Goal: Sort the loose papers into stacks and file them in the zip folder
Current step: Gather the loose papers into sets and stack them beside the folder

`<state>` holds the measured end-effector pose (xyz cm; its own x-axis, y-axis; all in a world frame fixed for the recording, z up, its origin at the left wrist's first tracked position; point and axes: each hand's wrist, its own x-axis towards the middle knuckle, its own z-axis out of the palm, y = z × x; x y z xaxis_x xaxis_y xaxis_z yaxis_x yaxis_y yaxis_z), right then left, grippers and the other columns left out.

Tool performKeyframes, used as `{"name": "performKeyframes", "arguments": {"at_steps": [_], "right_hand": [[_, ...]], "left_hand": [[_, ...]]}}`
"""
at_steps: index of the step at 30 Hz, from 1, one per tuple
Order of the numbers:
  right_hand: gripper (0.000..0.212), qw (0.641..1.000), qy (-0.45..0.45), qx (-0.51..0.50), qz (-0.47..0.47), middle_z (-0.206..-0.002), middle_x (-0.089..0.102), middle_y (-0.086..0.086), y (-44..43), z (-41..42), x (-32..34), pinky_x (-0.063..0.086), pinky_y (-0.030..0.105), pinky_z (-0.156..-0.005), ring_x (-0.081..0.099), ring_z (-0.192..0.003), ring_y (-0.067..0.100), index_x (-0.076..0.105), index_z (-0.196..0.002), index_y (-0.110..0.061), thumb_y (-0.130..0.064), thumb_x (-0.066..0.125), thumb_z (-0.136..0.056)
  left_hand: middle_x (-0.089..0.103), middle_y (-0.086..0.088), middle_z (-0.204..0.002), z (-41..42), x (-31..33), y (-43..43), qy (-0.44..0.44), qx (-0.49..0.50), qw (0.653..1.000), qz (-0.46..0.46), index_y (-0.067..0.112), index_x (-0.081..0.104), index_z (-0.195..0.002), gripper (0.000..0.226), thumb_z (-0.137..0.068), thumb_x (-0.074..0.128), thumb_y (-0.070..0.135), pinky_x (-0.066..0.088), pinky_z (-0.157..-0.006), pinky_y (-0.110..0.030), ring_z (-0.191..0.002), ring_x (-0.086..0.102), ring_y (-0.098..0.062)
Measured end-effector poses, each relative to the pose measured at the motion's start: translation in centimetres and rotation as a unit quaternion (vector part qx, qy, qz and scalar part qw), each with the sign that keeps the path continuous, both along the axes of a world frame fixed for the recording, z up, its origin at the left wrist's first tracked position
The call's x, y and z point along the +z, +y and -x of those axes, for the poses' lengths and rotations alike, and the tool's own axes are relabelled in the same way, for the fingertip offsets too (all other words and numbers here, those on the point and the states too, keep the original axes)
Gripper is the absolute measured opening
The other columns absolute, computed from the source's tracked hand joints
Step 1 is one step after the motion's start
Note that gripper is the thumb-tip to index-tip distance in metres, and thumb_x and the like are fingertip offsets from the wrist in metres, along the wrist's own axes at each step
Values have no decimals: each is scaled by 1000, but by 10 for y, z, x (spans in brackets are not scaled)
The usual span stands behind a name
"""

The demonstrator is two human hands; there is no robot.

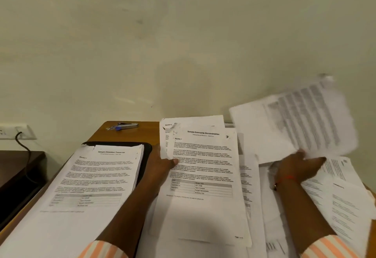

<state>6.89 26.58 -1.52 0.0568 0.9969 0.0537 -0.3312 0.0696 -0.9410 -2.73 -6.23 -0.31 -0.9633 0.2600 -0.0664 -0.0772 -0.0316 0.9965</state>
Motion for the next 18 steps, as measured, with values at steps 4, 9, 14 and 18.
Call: {"name": "performKeyframes", "arguments": {"at_steps": [4,9,14,18], "right_hand": [[57,991,119,-67,2,-151,42,7,15,-12,1,44,1,-87,50,-121,4,23,-157,-8,-9,46,-104],[59,998,55,-36,3,-156,35,11,19,-15,3,39,4,-94,45,-130,10,20,-156,-3,-7,46,-103],[48,980,-86,164,-67,-139,58,1,5,-2,-7,43,41,-110,58,-124,22,53,-137,-29,-12,60,-93],[28,919,-128,365,-69,-122,69,3,-18,4,-6,54,45,-98,67,-111,23,62,-121,-19,-6,61,-96]], "left_hand": [[69,4,-116,0,2,0,-11,3,1000,-12,29,51,-124,52,-91,66,-7,60,-78,-38,-105,68,-22],[67,10,-112,0,4,1,-2,9,1000,6,31,49,-122,46,-94,64,-2,55,-70,-28,-103,66,-16],[61,14,-97,2,11,0,29,45,998,22,22,50,-120,32,-98,60,-1,49,-49,-12,-81,60,-2],[61,20,-98,3,13,-3,37,61,997,21,25,53,-122,31,-100,58,3,49,-57,-16,-84,63,-4]]}}
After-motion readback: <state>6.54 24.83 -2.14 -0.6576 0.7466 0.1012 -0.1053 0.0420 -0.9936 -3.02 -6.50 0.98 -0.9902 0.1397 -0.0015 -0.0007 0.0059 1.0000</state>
